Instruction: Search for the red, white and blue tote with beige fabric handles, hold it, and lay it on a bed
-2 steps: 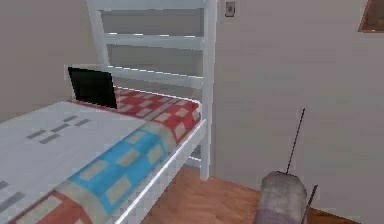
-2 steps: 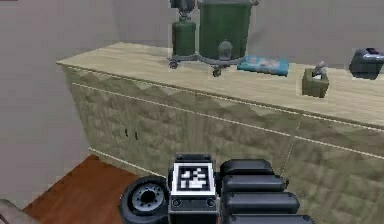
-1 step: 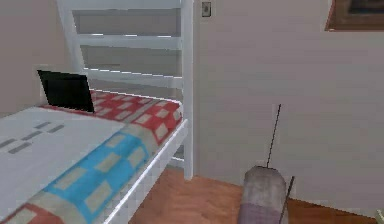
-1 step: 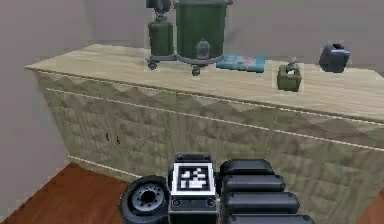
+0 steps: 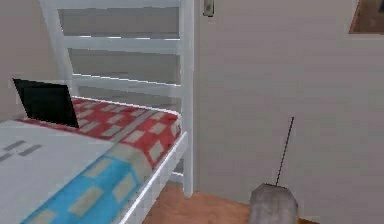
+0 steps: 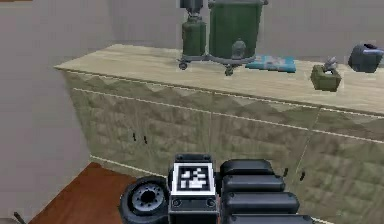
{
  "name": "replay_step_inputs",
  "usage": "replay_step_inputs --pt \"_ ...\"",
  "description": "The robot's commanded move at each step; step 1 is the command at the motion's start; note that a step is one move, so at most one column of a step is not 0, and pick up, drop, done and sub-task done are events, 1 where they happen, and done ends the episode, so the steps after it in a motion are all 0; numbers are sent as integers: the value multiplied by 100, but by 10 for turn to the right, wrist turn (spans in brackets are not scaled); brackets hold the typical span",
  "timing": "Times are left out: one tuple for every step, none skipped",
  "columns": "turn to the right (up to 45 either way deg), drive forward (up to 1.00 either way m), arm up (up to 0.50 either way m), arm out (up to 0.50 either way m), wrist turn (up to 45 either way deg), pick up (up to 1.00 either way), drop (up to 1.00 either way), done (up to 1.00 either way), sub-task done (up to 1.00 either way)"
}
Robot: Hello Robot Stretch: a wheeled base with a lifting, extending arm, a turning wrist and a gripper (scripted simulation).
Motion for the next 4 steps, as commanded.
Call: replay_step_inputs --pt "450 0 0 0 0 0 0 0 0" --pt "450 0 0 0 0 0 0 0 0" --pt "450 0 0 0 0 0 0 0 0" --pt "-450 0 0 0 0 0 0 0 0"
